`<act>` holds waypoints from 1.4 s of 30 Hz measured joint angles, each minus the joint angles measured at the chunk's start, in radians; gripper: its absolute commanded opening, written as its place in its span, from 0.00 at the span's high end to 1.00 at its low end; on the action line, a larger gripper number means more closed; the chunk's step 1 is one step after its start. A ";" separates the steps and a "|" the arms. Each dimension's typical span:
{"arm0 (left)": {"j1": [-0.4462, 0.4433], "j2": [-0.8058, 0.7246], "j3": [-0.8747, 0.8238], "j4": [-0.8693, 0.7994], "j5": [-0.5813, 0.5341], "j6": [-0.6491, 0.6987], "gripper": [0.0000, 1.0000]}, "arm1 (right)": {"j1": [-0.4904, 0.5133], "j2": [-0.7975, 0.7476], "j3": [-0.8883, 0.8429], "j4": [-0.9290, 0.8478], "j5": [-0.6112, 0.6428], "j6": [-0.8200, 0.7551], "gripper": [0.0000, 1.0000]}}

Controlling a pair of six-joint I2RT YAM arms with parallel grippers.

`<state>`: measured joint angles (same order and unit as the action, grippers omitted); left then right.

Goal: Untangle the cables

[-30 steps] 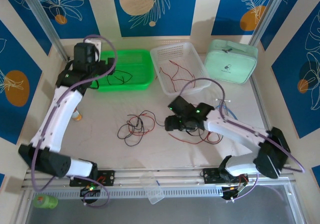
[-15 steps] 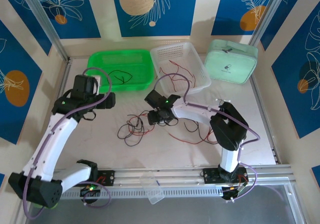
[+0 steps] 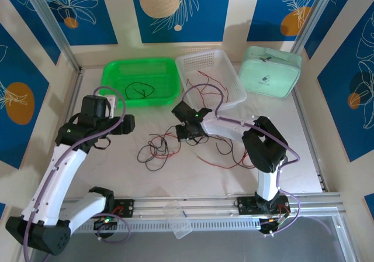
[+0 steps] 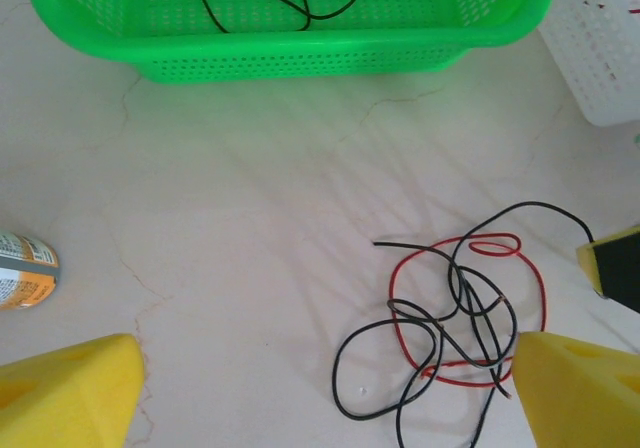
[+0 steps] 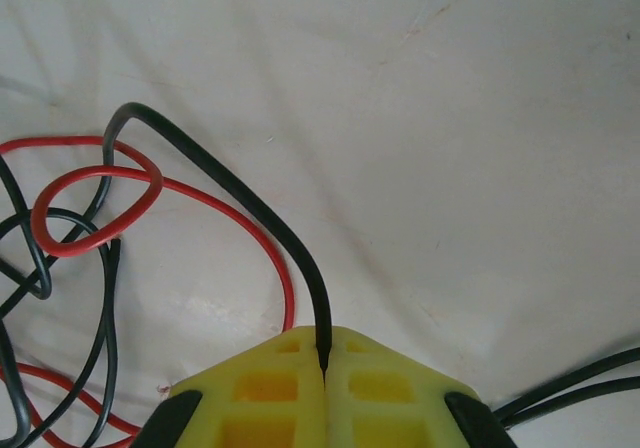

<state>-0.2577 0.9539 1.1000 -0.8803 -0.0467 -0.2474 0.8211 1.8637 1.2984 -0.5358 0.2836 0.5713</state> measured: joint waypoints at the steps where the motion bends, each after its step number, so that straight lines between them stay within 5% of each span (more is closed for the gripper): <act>1: 0.000 -0.008 -0.002 0.001 0.007 -0.002 0.06 | 0.000 -0.002 0.006 -0.005 0.000 -0.003 1.00; 17: -0.003 -0.142 -0.123 0.107 0.212 -0.007 0.07 | -0.028 -0.327 0.327 -0.109 -0.074 -0.051 1.00; 29: -0.024 -0.154 -0.142 0.206 0.306 -0.011 0.11 | -0.049 -0.322 0.493 -0.158 -0.176 -0.041 1.00; 35: -0.113 -0.141 -0.233 0.329 0.339 -0.027 0.12 | -0.049 -0.322 0.546 -0.164 -0.188 -0.040 1.00; 42: -0.320 -0.089 -0.386 0.541 0.299 -0.025 0.11 | -0.046 -0.323 0.635 -0.180 -0.188 -0.040 1.00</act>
<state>-0.5774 0.8654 0.7139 -0.3389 0.2520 -0.2726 0.7753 1.5410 1.9335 -0.7162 0.0952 0.5312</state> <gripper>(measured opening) 0.884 0.051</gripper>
